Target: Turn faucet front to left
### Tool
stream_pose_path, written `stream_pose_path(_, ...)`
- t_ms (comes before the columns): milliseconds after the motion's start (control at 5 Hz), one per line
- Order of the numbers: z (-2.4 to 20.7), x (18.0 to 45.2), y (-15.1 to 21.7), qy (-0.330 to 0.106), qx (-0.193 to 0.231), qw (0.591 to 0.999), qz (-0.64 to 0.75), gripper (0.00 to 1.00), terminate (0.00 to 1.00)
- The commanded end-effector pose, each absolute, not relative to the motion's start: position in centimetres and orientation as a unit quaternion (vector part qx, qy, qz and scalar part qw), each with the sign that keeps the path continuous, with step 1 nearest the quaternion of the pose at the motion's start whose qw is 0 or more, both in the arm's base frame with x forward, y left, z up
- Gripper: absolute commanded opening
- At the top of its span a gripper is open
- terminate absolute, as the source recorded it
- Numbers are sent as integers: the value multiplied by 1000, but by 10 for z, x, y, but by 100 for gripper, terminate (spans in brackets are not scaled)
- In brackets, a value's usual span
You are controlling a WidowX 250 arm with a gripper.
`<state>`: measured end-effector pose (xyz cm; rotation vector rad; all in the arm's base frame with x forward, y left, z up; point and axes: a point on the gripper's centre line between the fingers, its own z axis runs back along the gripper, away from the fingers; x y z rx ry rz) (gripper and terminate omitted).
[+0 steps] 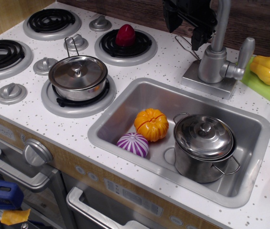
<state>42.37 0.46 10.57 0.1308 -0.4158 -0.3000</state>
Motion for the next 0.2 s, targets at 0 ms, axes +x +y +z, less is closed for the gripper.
stream_pose_path(0, 129, 435, 19, -231, 80, 959, -141, 100, 100)
